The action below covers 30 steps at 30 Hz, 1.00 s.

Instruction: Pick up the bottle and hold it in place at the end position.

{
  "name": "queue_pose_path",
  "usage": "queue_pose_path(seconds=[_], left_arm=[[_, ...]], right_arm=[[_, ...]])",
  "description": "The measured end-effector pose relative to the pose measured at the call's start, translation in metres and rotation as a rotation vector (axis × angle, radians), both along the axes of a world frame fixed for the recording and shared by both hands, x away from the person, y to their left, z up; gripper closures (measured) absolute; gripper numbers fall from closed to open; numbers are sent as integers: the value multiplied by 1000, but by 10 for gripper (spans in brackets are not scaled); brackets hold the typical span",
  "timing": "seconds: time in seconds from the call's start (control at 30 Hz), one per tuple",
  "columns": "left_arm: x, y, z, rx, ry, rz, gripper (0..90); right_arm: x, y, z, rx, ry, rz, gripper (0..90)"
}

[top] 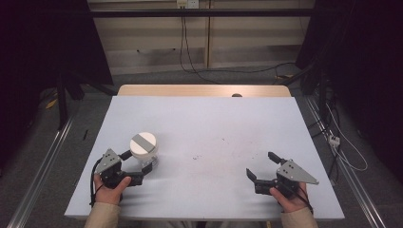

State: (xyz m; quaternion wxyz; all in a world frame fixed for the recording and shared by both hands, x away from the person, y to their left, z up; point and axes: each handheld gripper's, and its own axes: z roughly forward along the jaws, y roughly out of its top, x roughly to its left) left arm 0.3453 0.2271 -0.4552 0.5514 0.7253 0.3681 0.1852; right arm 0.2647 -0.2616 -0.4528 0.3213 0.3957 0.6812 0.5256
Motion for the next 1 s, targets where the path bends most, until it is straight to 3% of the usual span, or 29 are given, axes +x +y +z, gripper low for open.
queue_pose_path(seconds=[0.17, 0.27, 0.5, 1.0], left_arm=[[9, -6, 0, -4, 0, 18, 41], [13, -11, -1, 26, 3, 16, 41], [20, -16, -1, 23, -1, 29, 44], [25, -26, -1, 69, -39, 41, 168]], right_arm=[[0, 0, 0, -2, -1, 0, 33], [0, 0, 0, -2, -2, 1, 33], [0, 0, 0, -2, -6, 3, 34], [0, 0, 0, -10, -10, 8, 36]])
